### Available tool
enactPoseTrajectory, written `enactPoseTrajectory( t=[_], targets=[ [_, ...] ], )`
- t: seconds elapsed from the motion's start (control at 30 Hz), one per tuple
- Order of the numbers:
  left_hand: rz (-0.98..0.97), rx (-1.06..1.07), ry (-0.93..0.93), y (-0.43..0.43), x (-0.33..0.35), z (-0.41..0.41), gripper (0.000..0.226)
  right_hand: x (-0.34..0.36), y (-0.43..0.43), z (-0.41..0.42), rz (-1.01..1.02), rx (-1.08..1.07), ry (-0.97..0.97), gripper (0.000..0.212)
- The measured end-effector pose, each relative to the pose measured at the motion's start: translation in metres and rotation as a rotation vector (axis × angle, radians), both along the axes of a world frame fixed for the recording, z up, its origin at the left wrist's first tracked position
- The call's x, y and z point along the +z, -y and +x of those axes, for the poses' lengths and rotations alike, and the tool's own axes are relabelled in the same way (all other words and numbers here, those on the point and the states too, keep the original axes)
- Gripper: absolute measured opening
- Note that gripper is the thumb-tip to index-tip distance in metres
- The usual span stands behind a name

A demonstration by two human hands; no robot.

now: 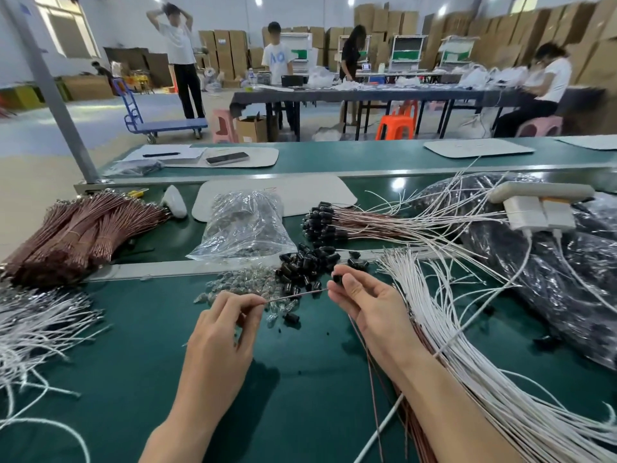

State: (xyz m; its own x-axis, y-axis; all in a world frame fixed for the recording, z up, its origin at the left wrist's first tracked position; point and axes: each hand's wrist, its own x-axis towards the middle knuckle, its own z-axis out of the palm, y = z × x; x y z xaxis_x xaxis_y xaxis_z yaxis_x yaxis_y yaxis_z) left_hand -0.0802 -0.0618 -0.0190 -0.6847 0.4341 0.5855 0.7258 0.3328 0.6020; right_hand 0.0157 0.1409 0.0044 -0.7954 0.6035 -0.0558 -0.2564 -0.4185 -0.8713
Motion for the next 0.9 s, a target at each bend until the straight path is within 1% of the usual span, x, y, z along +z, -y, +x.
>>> enactPoseTrajectory(
  t=[0.1,0.13,0.27,0.33,0.6,0.8,0.9],
  targets=[
    [-0.001,0.015,0.009,0.0004,-0.0012,-0.0011,0.019,-0.0043,-0.0007,-0.0014,-0.076,0.021,-0.011,0.020],
    [-0.004,0.019,0.007,0.0004,-0.0011,-0.0009,0.019,-0.0051,-0.0014,-0.0010,-0.109,0.030,-0.026,0.022],
    [-0.027,0.030,0.001,0.0002,-0.0006,-0.0006,0.019,-0.0053,-0.0039,0.0015,-0.193,0.075,-0.097,0.042],
    [-0.032,0.028,-0.003,-0.0006,-0.0009,-0.0009,0.018,-0.0051,-0.0041,0.0023,-0.198,0.088,-0.115,0.045],
    [-0.035,0.024,-0.012,-0.0007,-0.0006,-0.0006,0.017,-0.0052,-0.0008,0.0041,-0.146,0.107,-0.100,0.046],
    [-0.065,0.031,-0.032,-0.0011,-0.0026,-0.0016,0.014,-0.0032,-0.0024,0.0059,-0.108,0.141,-0.127,0.047],
    [-0.061,0.024,-0.025,-0.0021,-0.0031,-0.0022,0.015,-0.0044,-0.0013,0.0054,-0.040,0.146,-0.107,0.047]
  ],
)
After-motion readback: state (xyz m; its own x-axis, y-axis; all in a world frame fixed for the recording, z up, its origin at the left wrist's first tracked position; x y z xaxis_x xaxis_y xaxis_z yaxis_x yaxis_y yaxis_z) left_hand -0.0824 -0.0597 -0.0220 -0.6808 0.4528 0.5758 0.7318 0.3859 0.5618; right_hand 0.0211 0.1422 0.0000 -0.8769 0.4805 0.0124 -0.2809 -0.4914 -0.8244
